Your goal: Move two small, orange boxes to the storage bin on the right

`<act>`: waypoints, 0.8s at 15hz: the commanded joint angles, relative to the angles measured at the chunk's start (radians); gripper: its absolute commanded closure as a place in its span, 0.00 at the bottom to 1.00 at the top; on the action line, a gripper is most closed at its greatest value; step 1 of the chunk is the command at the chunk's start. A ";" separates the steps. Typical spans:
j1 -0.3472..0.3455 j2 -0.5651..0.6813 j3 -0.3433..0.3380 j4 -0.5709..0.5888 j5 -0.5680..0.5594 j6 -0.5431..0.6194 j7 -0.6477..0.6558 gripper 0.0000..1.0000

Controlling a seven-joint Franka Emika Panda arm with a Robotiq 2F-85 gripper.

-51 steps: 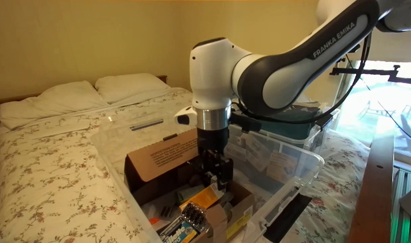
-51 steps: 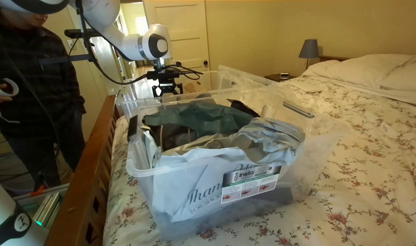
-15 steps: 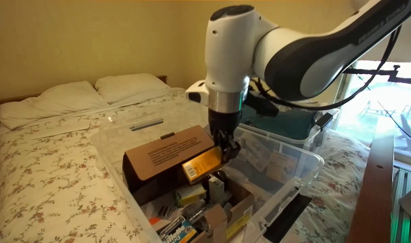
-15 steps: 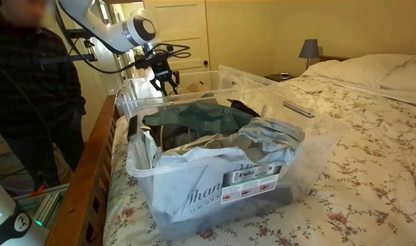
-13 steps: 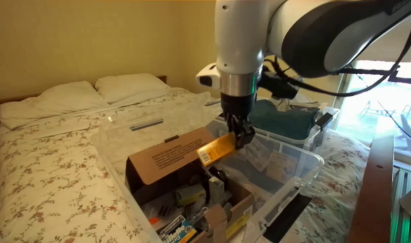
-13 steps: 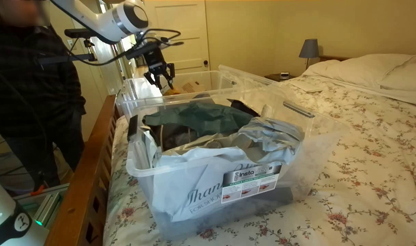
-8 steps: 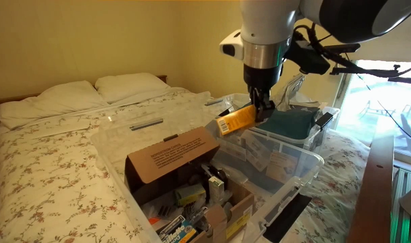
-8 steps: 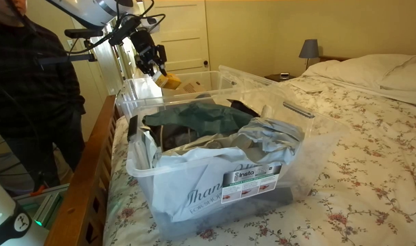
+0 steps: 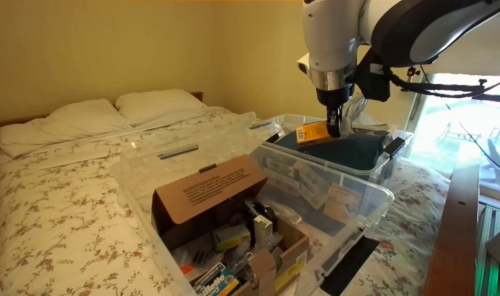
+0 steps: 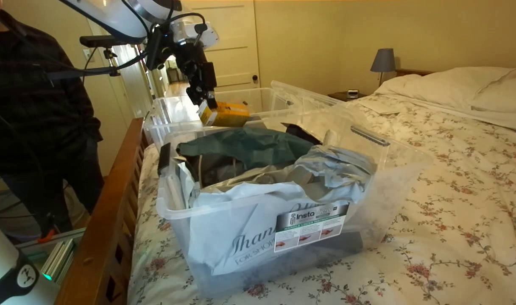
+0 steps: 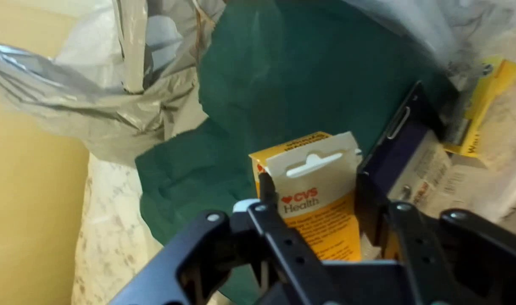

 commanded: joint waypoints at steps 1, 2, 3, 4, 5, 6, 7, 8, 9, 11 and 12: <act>-0.091 0.011 -0.013 -0.024 0.080 0.001 0.052 0.59; -0.104 0.018 -0.011 -0.031 0.112 0.021 0.037 0.27; -0.112 0.014 -0.008 -0.038 0.138 0.039 0.038 0.26; -0.114 0.001 -0.002 -0.043 0.156 0.034 0.052 0.21; -0.113 -0.015 0.002 -0.052 0.164 0.042 0.058 0.13; -0.111 -0.037 0.006 -0.068 0.167 0.080 0.058 0.07; -0.110 -0.048 0.010 -0.075 0.165 0.102 0.067 0.01; -0.109 -0.064 0.015 -0.088 0.159 0.141 0.075 0.00; -0.109 -0.094 0.019 -0.115 0.145 0.205 0.092 0.00; -0.117 -0.133 0.022 -0.158 0.162 0.328 0.091 0.00; -0.122 -0.147 0.021 -0.183 0.175 0.400 0.080 0.00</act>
